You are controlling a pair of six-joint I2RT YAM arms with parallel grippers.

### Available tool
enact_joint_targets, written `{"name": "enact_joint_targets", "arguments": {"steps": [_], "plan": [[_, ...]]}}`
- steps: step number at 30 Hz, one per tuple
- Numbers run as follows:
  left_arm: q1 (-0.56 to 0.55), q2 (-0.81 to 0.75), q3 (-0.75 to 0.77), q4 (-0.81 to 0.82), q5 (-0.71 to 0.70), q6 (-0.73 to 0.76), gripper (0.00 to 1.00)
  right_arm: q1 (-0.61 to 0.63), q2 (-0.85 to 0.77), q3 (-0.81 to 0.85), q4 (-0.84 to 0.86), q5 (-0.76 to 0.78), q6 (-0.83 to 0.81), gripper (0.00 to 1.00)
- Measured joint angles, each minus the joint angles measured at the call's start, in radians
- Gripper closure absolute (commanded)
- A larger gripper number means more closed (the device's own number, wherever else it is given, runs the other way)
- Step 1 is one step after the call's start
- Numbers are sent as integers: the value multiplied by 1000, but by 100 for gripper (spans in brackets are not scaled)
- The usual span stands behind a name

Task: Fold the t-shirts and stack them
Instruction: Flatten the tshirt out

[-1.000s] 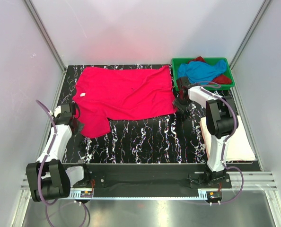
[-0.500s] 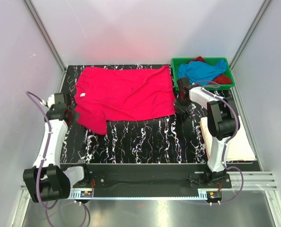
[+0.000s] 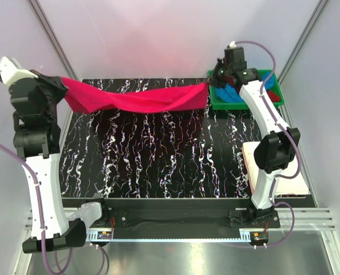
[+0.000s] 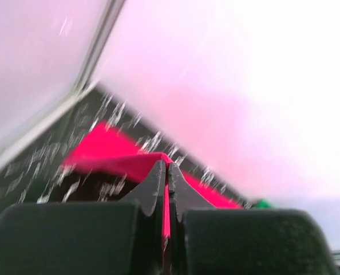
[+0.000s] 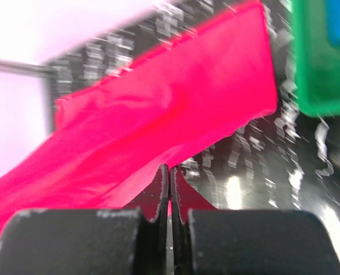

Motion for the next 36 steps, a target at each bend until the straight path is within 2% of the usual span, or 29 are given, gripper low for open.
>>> {"name": "enact_joint_targets", "arguments": {"steps": [4, 8, 18, 23, 26, 30, 32, 36], "plan": [[6, -1, 111, 51, 42, 60, 100, 0, -67, 79, -1, -72, -19, 100], [8, -16, 220, 66, 58, 111, 100, 6, -200, 57, -11, -130, -35, 100], [0, -234, 503, 29, 65, 275, 100, 45, -759, -129, -84, -216, -26, 100], [-33, -344, 563, 64, 57, 325, 100, 45, -950, -190, -100, -230, 33, 100], [-40, -377, 475, 117, 58, 327, 100, 45, -967, -267, -69, -232, 61, 100], [-40, -371, 156, 209, 69, 321, 100, 46, -835, -390, 1, -230, 87, 100], [-40, -331, -30, 260, 71, 321, 100, 48, -697, -430, 57, -224, 85, 100], [-41, -111, -288, 386, 66, 341, 100, 48, -333, -425, 176, -193, 50, 100]]}}
